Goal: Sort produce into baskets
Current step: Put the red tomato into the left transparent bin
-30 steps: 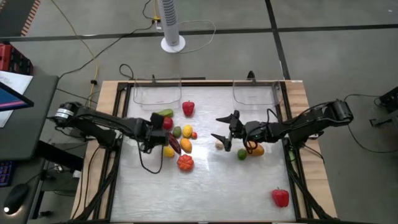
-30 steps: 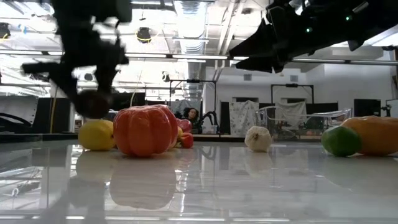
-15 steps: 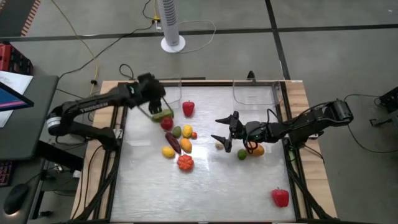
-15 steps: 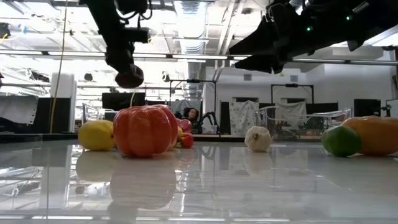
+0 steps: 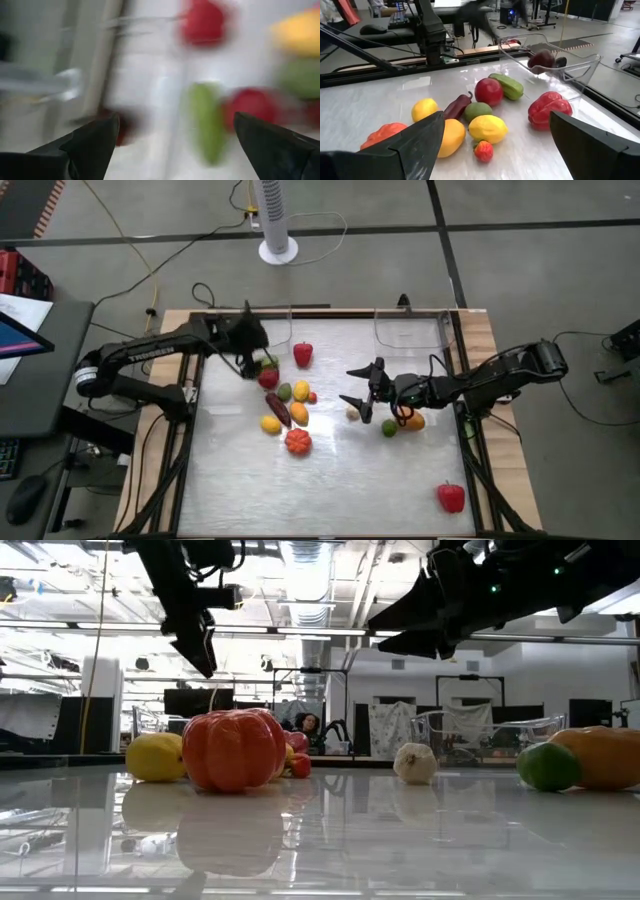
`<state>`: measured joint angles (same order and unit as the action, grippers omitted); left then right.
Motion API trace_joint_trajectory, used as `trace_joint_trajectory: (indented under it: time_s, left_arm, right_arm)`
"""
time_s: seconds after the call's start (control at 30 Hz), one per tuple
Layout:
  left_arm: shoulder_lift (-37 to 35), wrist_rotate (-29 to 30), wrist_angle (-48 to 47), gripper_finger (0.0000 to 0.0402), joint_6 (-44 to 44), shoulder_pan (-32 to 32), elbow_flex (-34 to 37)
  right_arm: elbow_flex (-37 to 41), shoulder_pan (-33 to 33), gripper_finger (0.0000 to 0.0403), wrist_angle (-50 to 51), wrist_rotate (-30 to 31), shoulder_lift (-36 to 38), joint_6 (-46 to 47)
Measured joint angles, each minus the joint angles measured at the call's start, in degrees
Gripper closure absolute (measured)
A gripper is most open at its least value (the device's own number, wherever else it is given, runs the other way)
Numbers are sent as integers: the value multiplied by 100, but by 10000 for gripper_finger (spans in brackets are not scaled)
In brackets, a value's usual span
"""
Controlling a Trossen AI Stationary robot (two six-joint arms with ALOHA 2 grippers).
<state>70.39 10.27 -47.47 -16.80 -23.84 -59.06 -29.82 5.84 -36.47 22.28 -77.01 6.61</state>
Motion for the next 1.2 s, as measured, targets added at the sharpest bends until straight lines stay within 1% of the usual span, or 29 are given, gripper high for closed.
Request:
trace_joint_trajectory:
  time_s: [0.07, 0.1, 0.23, 0.33, 0.4, 0.47, 0.53, 0.7, 0.77, 0.97, 1.07, 1.2]
  left_arm:
    - [0, -369, 34, 34, 275, 408, 65]
    - [0, -401, 87, 36, 361, 617, 123]
    - [25, -230, 381, 45, 766, 1311, 393]
    - [279, -14, 469, 49, 1058, 1548, 511]
    - [505, 105, 471, 49, 1151, 1571, 539]
    - [758, 106, 498, 49, 1145, 1542, 590]
    - [1048, 125, 497, 49, 984, 1518, 595]
    - [1674, 710, 502, 49, 474, 1466, 593]
    - [1880, 860, 501, 49, 318, 1465, 593]
    - [2405, 839, 494, 50, 138, 1476, 592]
    - [2501, 839, 497, 66, 143, 1532, 593]
    - [2481, 787, 480, 107, 223, 1633, 591]
  right_arm:
    - [0, 15, 20, 0, 0, 0, 0]
    - [0, 14, 20, -1, -2, 0, 3]
    - [0, 14, 20, 0, -2, 0, 46]
    - [0, 18, 20, -2, -2, 0, 85]
    - [0, 16, 20, -11, -2, 0, 90]
    - [2, 36, 20, -15, -4, 0, 106]
    - [2, 66, 20, -24, -4, -21, 107]
    - [2, 132, 20, -26, -4, -24, 105]
    - [2, 127, 20, -22, -2, -24, 104]
    - [2, 126, 20, -26, 0, -24, 100]
    - [2, 127, 20, -20, 0, -24, 90]
    - [2, 125, 20, -22, 1, -24, 90]
